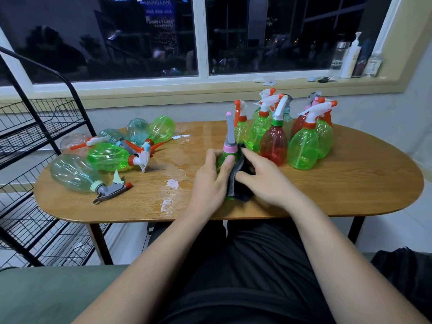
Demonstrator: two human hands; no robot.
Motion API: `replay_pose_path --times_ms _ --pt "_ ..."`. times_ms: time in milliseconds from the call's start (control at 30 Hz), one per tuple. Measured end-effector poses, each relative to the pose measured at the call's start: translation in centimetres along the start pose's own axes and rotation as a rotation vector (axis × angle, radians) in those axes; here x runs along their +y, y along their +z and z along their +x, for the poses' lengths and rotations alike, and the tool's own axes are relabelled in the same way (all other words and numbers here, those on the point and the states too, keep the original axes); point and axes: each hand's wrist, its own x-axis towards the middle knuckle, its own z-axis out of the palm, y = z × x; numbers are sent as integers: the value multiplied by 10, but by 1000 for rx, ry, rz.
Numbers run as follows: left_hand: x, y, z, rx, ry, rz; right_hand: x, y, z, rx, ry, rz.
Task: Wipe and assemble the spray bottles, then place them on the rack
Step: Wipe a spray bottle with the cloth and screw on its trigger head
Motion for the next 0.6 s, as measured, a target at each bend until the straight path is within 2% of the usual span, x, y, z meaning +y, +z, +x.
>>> replay_pose_path --times_ms 133,233,400,600 --pt "-4 -1 3 37 70 29 -1 6 1 51 -35 24" --pt "-3 -1 3 50 56 46 3 13 -6 61 -44 31" --pt "-4 1 3 81 74 82 19 16 -14 39 11 73" --pt "-7 0 4 50 69 59 27 12 -17 -31 78 -71"
